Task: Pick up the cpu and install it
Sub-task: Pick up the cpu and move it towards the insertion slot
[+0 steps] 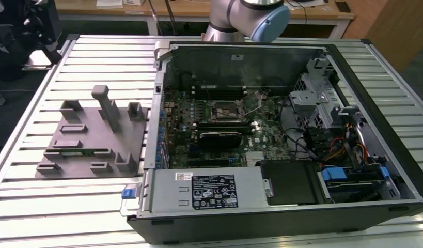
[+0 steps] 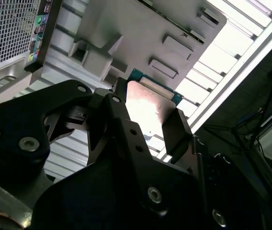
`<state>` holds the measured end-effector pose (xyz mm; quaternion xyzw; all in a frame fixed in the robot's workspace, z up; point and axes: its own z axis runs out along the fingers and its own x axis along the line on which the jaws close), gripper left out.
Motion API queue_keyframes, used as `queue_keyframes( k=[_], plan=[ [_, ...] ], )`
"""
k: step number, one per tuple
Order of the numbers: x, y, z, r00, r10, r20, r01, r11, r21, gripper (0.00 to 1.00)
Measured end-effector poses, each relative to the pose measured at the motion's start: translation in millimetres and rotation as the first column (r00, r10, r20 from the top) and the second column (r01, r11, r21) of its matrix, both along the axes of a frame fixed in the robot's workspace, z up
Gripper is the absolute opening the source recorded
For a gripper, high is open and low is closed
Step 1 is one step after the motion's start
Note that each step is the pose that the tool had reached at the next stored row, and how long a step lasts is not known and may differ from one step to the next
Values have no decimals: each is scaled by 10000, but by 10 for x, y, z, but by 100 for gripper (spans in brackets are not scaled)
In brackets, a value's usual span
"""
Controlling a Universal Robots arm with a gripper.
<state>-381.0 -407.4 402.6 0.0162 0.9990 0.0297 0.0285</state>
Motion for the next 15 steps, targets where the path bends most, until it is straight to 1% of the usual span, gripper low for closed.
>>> queue_keyframes(
  k=[15],
  plan=[
    [353,0,0,10000,0,0,0,10000,0,54]
  ],
)
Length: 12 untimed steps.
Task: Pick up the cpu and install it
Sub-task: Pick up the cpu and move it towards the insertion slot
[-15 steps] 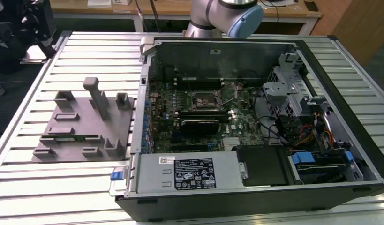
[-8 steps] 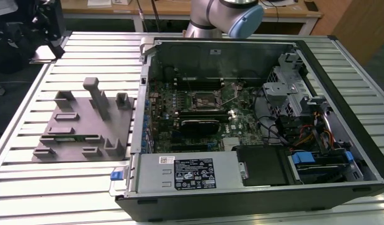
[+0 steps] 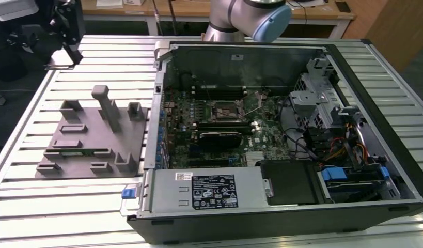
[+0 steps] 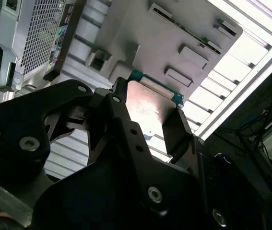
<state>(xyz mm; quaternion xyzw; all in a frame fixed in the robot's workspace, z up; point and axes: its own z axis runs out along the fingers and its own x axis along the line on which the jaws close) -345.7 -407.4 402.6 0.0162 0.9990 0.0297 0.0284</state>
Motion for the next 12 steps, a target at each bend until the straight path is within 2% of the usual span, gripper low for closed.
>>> queue_keyframes(
  k=[12],
  plan=[
    [294,0,0,10000,-1,0,1,10000,0,54]
  ],
)
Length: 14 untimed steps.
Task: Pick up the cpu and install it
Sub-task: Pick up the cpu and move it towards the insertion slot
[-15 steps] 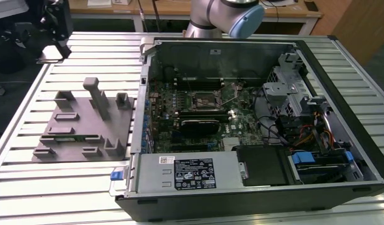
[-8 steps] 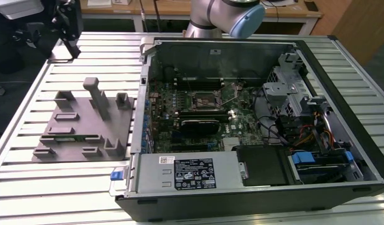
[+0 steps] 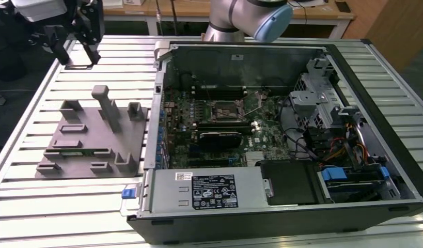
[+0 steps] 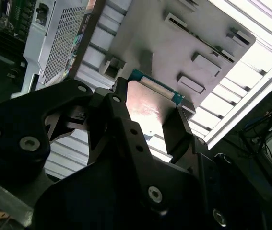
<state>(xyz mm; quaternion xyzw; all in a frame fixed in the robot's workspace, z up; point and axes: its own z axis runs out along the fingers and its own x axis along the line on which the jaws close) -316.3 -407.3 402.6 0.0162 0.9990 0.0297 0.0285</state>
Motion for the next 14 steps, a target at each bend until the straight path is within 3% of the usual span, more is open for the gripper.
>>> queue_keyframes(
  k=[14],
  plan=[
    [270,0,0,10000,1,0,-1,10000,0,54]
  ],
)
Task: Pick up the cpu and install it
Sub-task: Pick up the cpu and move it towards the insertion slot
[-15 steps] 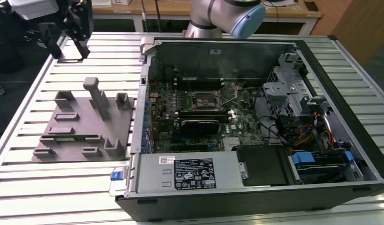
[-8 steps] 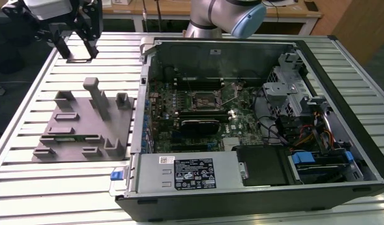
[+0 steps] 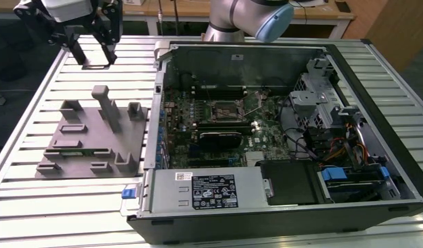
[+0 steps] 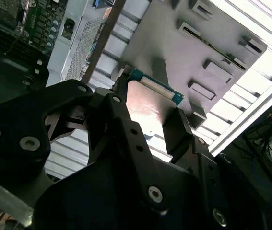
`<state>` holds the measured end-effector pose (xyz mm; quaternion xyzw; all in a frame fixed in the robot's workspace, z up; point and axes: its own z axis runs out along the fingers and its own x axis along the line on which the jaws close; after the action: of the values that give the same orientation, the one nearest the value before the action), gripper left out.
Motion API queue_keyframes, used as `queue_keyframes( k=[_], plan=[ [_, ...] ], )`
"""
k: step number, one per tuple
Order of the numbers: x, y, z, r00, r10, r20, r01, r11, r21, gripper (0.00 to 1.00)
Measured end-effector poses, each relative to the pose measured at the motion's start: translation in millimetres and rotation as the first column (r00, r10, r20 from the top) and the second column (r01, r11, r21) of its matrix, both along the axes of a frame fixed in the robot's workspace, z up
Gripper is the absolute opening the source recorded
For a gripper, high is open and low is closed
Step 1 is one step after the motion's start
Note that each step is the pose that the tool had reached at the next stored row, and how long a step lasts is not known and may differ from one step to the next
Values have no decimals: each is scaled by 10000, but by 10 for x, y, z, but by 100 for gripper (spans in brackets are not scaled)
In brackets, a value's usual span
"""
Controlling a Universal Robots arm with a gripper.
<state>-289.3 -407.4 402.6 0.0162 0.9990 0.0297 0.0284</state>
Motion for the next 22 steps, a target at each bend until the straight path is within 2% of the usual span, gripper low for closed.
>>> queue_keyframes(
  k=[22],
  plan=[
    [359,0,0,10000,0,0,0,10000,0,54]
  ],
)
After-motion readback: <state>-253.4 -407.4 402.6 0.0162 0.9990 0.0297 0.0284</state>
